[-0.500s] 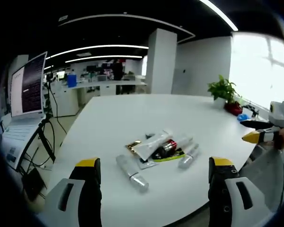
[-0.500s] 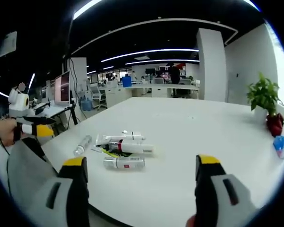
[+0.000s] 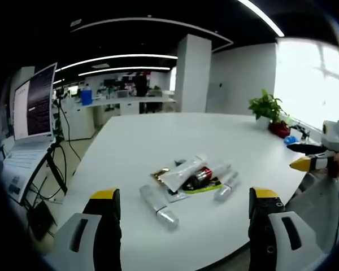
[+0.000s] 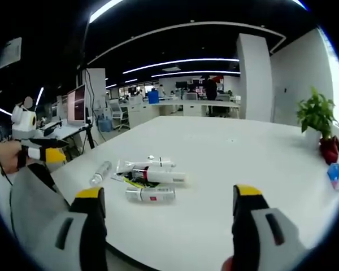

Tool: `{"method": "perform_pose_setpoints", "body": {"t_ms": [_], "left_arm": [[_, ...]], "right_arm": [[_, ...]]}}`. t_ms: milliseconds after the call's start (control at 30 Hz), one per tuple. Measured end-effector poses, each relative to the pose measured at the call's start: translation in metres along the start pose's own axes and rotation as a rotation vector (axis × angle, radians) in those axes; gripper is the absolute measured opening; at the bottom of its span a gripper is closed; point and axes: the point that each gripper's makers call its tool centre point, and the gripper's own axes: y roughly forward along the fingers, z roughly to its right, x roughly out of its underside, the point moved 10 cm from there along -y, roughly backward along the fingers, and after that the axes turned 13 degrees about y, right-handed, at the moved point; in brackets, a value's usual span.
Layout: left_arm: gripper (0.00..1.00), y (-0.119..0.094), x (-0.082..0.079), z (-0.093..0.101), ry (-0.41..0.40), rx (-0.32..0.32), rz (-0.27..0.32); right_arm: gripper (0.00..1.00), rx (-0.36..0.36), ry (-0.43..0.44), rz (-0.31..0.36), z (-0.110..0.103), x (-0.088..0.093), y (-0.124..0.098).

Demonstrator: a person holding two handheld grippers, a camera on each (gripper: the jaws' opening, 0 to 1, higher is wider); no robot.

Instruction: Arrange the skincare products in the storage area until every visible bottle or jar stands upright without overlapping.

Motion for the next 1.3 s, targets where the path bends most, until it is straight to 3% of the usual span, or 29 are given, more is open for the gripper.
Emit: {"method": "perform_pose_setpoints", "body": {"t_ms": [1300], "left_arm": [[0.93, 0.0046, 0.0012, 0.0048, -0.004, 0.067, -0.043]], "right_arm": [[0.93, 0.089, 0.016, -0.088, 0.0099, 0.0069, 0.0016]]}}
